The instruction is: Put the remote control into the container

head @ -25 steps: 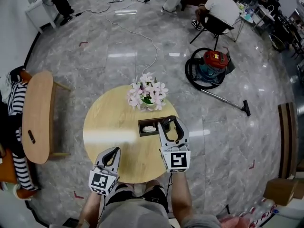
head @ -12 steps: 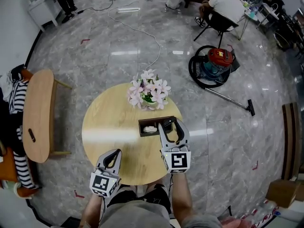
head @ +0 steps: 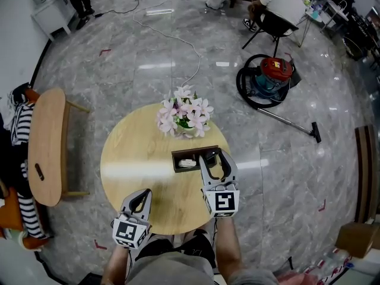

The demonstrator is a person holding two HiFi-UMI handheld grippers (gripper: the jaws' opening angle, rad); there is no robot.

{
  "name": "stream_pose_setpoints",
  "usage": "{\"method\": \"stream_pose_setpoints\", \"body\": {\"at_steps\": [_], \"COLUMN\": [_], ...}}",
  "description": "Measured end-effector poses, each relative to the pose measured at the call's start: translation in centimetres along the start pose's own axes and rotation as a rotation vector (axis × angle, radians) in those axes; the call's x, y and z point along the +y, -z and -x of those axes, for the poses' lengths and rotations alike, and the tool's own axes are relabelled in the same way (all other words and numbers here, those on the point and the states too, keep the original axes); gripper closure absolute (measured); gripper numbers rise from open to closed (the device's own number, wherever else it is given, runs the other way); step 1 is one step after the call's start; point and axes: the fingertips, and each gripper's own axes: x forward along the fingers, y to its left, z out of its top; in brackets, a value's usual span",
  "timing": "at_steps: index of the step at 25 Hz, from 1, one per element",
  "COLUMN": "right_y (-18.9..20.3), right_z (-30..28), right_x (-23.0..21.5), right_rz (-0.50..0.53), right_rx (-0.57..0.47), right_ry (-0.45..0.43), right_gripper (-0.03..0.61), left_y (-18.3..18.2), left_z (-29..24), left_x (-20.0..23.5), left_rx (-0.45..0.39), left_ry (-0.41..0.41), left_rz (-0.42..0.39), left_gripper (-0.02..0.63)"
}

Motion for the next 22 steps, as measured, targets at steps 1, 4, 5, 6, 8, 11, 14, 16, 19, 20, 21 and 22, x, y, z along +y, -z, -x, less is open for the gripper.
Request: {"method": "stream_pose_setpoints", "body": {"at_steps": [1,4,5,6,8,11,14,16,19,20,21,22], "right_y": [0.2,0.8,1.0,1.2,1.5,2.0,2.5,2.9,3.4,3.4,3.5,3.5], "right_z": [0.0,-0.1,-0.1,-0.2,-0.2,-0.2,-0.2,-0.3,-0.2,-0.2,-0.2,-0.3], "right_x": [0.0,0.0,0.0,0.0,-0.1,-0.2,-0.2,-0.1,-0.2,-0.2,-0.2,-0.2], "right_rz": [-0.001,-0.001,-0.002,-0.003,-0.004,-0.006,-0.012,-0.014,-0.014,-0.015,-0.016,-0.016], "right_rx": [0.001,0.006,0.008,0.009,0.013,0.018,0.021,0.024,0.025,0.022,0.020,0.018], "right_ry": [0.000,0.001,0.001,0.002,0.002,0.003,0.004,0.005,0.006,0.007,0.009,0.009], "right_gripper": [0.342,0.342,0.342,0.342,0.342,0.342,0.342,0.342,0.342,0.342,0.342,0.342], "left_y": [0.0,0.2,0.3,0.4,0.5,0.6,0.8,0.9,1.0,1.1,1.2,1.2], "left_z": [-0.1,-0.3,-0.3,-0.4,-0.6,-0.8,-1.1,-1.3,-1.5,-1.6,-1.7,-1.7], "left_x": [0.0,0.1,0.1,0.1,0.1,0.2,0.2,0.2,0.2,0.2,0.2,0.3], "left_rx": [-0.001,-0.002,-0.001,-0.001,0.000,-0.001,-0.004,-0.006,-0.010,-0.010,-0.011,-0.011], "left_ry": [0.001,0.001,0.001,0.001,0.001,0.001,0.003,0.006,0.012,0.013,0.014,0.014], "left_rz": [-0.002,-0.003,-0.002,-0.003,-0.004,-0.004,-0.002,-0.003,-0.004,-0.002,0.000,-0.002], "left_gripper": [0.607,0.607,0.607,0.607,0.607,0.607,0.607,0.607,0.607,0.607,0.607,0.607]}}
